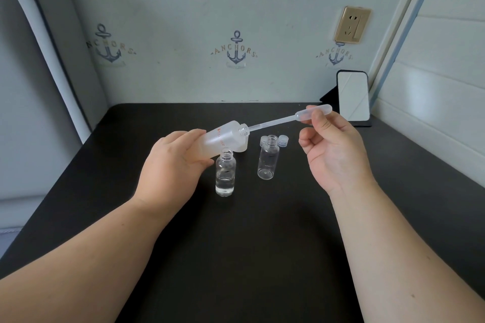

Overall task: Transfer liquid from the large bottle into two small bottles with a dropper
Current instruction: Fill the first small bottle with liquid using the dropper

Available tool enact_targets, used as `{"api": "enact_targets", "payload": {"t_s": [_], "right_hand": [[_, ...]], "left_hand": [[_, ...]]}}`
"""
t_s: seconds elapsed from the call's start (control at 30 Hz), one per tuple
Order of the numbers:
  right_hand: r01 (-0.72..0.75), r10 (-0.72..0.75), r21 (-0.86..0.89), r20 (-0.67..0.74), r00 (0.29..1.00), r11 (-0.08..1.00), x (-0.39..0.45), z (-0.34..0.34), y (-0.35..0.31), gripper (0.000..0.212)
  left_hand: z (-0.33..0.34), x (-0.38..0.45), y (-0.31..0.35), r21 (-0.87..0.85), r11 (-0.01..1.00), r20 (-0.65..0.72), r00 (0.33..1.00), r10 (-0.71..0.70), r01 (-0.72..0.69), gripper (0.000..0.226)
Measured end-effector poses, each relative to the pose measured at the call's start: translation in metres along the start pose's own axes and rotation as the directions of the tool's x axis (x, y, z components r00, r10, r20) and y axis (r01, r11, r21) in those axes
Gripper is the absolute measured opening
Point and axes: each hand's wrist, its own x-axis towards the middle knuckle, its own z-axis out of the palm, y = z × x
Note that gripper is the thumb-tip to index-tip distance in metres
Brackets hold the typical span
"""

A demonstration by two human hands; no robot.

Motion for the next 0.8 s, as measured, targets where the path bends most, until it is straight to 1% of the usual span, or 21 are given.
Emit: {"api": "enact_targets", "payload": {"t_s": [0.23, 0.33, 0.47, 0.53, 0.67, 0.8], "right_hand": [[0.002, 0.004, 0.066, -0.086, 0.996, 0.998, 0.004, -0.006, -0.001, 0.012], [0.007, 0.014, 0.146, -0.146, 0.989, 0.989, 0.005, -0.009, -0.002, 0.012], [0.016, 0.040, 0.244, -0.223, 0.974, 0.970, 0.008, -0.014, -0.005, 0.018], [0.018, 0.051, 0.279, -0.241, 0.969, 0.960, 0.008, -0.015, -0.006, 0.018], [0.029, 0.055, 0.313, -0.256, 0.965, 0.949, 0.007, -0.016, -0.006, 0.025], [0.044, 0.069, 0.378, -0.280, 0.957, 0.925, 0.008, -0.016, -0.006, 0.014]], "left_hand": [[0.000, 0.001, -0.003, -0.014, 0.999, -0.011, 1.000, -0.029, 0.029, 0.042], [-0.001, 0.001, -0.004, -0.029, 0.998, -0.025, 0.998, -0.052, 0.051, 0.041], [-0.003, 0.002, -0.003, -0.032, 0.996, -0.034, 0.996, -0.085, 0.084, 0.036], [-0.004, 0.002, -0.003, -0.038, 0.994, -0.031, 0.994, -0.105, 0.104, 0.033], [-0.003, 0.002, -0.003, -0.090, 0.987, -0.023, 0.991, -0.135, 0.133, 0.030], [-0.003, 0.002, -0.002, -0.141, 0.978, -0.019, 0.988, -0.154, 0.150, 0.027]]}}
